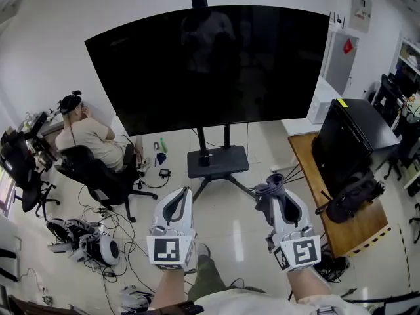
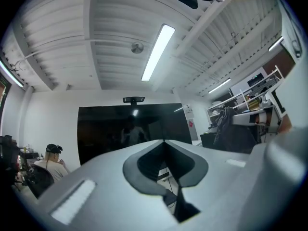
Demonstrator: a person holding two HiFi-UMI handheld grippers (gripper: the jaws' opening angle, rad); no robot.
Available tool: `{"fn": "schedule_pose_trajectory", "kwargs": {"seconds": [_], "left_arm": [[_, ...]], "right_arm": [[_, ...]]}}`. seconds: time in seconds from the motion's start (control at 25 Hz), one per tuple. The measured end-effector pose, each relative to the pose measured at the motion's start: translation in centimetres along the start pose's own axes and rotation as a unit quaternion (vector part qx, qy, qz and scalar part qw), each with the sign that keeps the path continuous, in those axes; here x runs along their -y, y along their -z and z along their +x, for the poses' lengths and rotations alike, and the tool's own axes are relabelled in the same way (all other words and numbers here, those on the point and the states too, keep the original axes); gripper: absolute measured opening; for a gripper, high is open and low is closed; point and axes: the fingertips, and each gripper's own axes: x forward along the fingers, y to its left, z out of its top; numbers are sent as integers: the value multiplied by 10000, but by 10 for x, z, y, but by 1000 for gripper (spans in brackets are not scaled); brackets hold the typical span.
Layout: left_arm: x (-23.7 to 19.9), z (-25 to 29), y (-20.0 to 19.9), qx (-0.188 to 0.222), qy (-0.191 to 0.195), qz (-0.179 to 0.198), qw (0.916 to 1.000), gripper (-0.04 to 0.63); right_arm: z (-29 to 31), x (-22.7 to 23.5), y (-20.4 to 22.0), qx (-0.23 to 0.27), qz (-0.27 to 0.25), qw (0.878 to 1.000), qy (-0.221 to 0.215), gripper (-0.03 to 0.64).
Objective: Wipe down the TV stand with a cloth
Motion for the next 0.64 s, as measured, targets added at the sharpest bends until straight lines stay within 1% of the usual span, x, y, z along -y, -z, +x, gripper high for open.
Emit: {"fn": "schedule_pose_trajectory", "kwargs": {"seconds": [0.2, 0.36, 0.44, 0.64], "left_arm": [[8, -4, -16, 57, 167, -69, 9998, 103], [13, -10, -19, 31, 168, -64, 9998, 103], [16, -9, -20, -3, 142, -65, 9999, 104], [37, 1, -34, 64, 203, -58, 9998, 104]], "right_arm": [[-14, -4, -14, -26, 42, 10000, 27, 55], [-27, -7, -21, 18, -56, 10000, 81, 55], [-32, -3, -24, 19, -70, 9999, 107, 55], [-35, 15, -32, -9, -106, 9999, 82, 55]]}}
